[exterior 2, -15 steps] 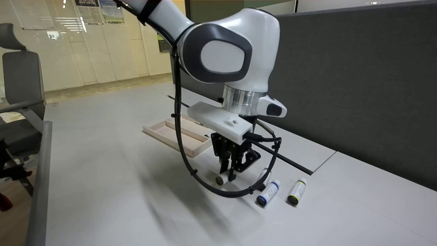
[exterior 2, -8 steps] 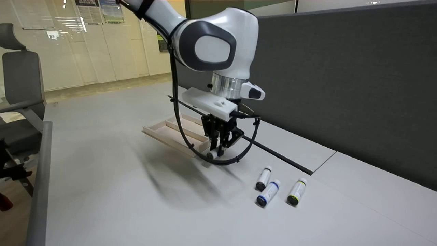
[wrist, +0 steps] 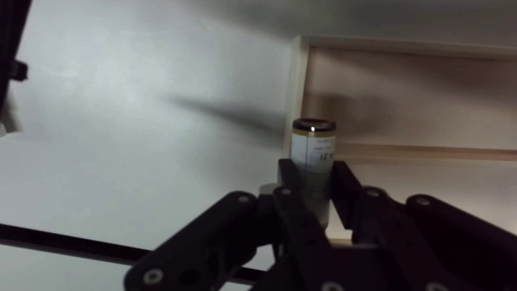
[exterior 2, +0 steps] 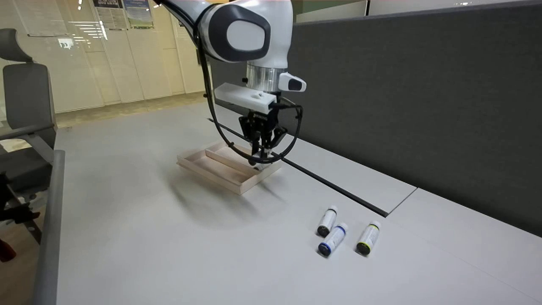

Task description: Take one bottle from the table and put it in the top compartment of the box

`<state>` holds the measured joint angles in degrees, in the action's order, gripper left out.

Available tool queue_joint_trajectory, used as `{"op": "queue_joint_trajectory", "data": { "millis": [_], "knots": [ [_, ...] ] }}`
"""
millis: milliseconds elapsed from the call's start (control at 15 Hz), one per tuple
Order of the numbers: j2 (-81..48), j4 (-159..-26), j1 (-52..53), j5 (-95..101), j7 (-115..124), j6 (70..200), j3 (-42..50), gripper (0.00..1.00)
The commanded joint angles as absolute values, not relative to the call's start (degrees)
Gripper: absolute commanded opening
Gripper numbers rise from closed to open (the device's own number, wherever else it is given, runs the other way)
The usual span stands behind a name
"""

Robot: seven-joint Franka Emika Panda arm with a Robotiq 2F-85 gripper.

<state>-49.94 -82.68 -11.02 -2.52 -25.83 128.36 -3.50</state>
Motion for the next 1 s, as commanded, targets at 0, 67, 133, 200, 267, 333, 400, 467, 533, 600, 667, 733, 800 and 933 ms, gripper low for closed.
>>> {"op": "queue_joint_trajectory", "data": {
  "millis": [0, 67, 133, 200, 267, 333, 400, 467, 533, 600, 667, 733, 800, 933],
  "knots": [
    [-47.1, -86.6, -11.1, -3.7, -25.4, 131.0, -5.0, 0.07],
    [-47.1, -87.2, -11.1, -4.1, -25.5, 132.0, -5.5, 0.07],
    [-47.2, -87.5, -11.0, -4.4, -25.5, 132.7, -5.8, 0.07],
    [-47.5, -87.7, -11.0, -4.6, -25.6, 133.4, -6.1, 0.07],
    [-47.8, -88.0, -11.1, -4.8, -25.8, 134.1, -6.6, 0.07],
    [-48.3, -88.0, -11.2, -5.3, -26.0, 134.5, -7.0, 0.07],
    [-48.6, -88.3, -11.3, -5.7, -26.2, 135.1, -7.4, 0.07],
    [-49.2, -88.3, -11.2, -5.8, -26.2, 135.7, -7.6, 0.07],
    [-49.6, -88.3, -11.2, -5.9, -26.3, 136.3, -7.9, 0.07],
    [-50.2, -88.0, -11.2, -6.0, -26.3, 136.7, -8.1, 0.07],
    [-50.9, -87.6, -11.3, -6.2, -26.5, 137.2, -8.3, 0.07],
    [-51.7, -86.6, -11.2, -6.2, -26.4, 137.0, -8.5, 0.07],
    [-52.4, -85.8, -11.1, -6.1, -26.2, 136.9, -8.5, 0.07],
    [-53.9, -83.7, -11.0, -6.0, -25.8, 135.5, -8.5, 0.07]
  ]
}}
